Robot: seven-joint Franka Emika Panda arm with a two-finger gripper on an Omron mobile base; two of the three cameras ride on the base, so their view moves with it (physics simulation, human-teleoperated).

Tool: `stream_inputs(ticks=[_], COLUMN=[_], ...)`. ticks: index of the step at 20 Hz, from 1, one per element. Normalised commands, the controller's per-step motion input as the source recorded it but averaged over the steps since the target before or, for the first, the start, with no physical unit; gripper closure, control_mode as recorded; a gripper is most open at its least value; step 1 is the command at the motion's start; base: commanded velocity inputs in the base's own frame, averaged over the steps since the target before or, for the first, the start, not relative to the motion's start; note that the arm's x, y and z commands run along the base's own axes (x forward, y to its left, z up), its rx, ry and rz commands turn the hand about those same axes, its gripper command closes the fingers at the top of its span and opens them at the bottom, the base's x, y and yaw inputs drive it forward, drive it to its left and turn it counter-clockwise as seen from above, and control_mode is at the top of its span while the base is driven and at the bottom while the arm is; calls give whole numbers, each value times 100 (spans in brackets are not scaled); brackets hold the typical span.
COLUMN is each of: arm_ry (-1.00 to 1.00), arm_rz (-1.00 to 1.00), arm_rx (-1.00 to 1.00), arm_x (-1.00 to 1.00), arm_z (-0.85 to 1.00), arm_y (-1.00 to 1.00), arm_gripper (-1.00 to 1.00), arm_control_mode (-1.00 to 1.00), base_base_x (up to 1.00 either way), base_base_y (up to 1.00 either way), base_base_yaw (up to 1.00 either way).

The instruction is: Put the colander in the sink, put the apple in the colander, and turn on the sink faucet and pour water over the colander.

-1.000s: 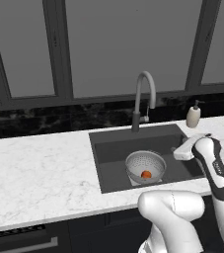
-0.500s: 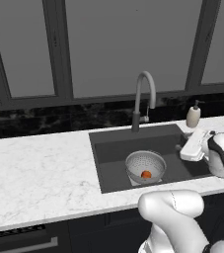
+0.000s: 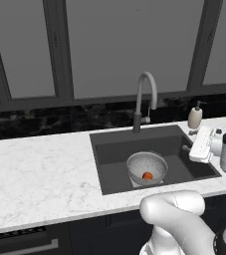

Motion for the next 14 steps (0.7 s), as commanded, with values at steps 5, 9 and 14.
stream_inputs(ticks=[5,9,14], arm_ry=[-5,0,-1], arm_rz=[7,5,5], arm_rx=[-6,-9,-6], arm_x=[5,14,3], arm_z=[0,0,0], arm_y=[-2,0,-2], arm_gripper=[-100,-100,-100], arm_control_mode=[-100,-100,-100], base_base_x=[0,0,0], base_base_y=[0,0,0], base_base_yaw=[0,0,0])
